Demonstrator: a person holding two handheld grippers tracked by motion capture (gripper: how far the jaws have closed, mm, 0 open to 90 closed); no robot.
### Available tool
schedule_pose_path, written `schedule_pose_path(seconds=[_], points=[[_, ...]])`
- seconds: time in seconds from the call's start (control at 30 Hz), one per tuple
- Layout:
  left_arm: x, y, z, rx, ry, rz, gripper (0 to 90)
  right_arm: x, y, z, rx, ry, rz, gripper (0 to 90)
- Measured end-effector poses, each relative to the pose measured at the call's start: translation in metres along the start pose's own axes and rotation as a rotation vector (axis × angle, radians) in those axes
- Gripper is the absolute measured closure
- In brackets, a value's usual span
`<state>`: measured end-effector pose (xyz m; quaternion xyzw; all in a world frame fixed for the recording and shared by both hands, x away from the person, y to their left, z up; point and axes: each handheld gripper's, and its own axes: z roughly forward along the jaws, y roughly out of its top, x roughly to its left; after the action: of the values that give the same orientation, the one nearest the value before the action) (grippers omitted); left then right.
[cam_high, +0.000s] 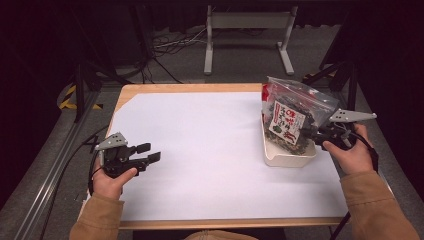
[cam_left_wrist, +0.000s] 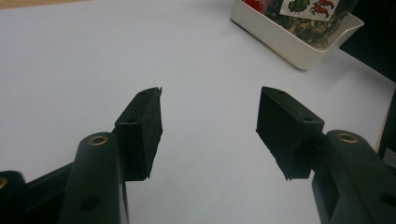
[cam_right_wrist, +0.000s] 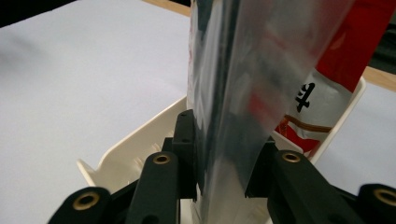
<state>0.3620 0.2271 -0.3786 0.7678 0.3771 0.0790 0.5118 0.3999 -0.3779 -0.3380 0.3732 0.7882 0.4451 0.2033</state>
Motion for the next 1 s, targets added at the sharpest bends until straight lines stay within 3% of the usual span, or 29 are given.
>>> schedule_pose_path(seconds=[0.1, 0.13, 0.33, 0.53, 0.77, 1.0], points=[[0.000, -0.001, -0.001, 0.001, 0.002, -0.001, 40.9, 0.001, -0.002, -0.001, -0.017, -0.004, 0.015, 60.6], [0.000, -0.001, -0.003, 0.000, 0.003, -0.002, 40.9, 0.004, -0.004, -0.004, -0.048, -0.006, 0.040, 52.2], [-0.001, -0.002, -0.006, -0.003, 0.006, 0.009, 40.6, 0.013, -0.005, -0.017, -0.107, -0.020, 0.054, 39.8], [-0.003, -0.003, -0.010, -0.006, 0.007, 0.012, 40.4, 0.021, -0.006, -0.032, -0.130, -0.062, 0.035, 38.6], [-0.006, -0.007, -0.018, -0.007, 0.011, 0.060, 39.2, 0.034, -0.019, -0.044, -0.142, -0.096, 0.017, 39.0], [-0.009, -0.012, -0.022, -0.006, -0.005, 0.094, 38.6, 0.050, -0.031, -0.049, -0.139, -0.085, 0.008, 41.4]])
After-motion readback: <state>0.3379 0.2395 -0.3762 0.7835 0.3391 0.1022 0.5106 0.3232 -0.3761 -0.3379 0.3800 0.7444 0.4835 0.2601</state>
